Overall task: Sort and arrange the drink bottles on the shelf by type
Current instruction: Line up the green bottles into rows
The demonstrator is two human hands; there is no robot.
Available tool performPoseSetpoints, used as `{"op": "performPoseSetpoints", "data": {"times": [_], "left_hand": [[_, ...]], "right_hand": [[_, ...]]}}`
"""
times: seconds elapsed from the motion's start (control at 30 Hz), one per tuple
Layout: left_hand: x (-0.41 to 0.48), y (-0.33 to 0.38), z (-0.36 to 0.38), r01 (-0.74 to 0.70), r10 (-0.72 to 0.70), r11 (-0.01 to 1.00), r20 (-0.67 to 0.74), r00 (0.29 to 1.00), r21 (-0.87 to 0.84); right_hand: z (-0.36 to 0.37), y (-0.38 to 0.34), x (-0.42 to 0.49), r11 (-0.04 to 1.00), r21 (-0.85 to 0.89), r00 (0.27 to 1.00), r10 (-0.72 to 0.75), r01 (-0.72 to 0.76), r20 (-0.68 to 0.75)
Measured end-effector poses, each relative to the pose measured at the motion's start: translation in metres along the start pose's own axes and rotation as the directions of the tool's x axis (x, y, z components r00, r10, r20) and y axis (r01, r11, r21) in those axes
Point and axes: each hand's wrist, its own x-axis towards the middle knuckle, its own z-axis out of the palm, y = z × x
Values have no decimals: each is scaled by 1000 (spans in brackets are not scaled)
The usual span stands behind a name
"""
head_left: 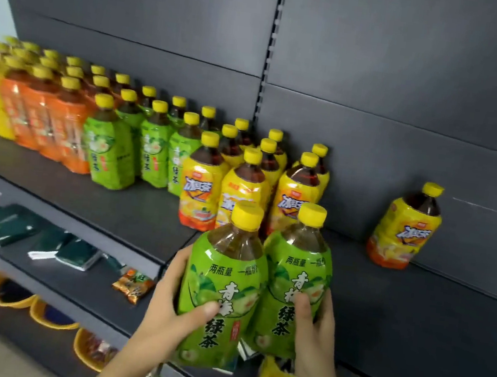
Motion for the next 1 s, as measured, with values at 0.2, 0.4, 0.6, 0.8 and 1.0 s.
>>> {"op": "performPoseSetpoints", "data": {"times": [0.2, 0.4, 0.6, 0.8, 1.0], "left_hand": [[-27, 35, -114, -45, 49, 998, -140, 989, 33], [-18, 45, -180, -73, 80, 997, -199, 977, 41], [47, 42, -220, -22, 35, 997, -192, 981, 67], [108, 13, -258, 2, 25, 984, -148, 989, 179], [168, -16, -287, 82, -76, 977, -36, 996, 196]], "right_hand": [[104, 25, -34, 997, -67, 991, -32, 41, 131], [171, 27, -39, 995, -100, 993, -18, 30, 116], [217, 37, -1, 988, -83, 987, -121, 130, 103], [256, 70, 49, 978, -160, 991, -131, 136, 41], [289, 92, 82, 971, -211, 990, -126, 111, -57]]}}
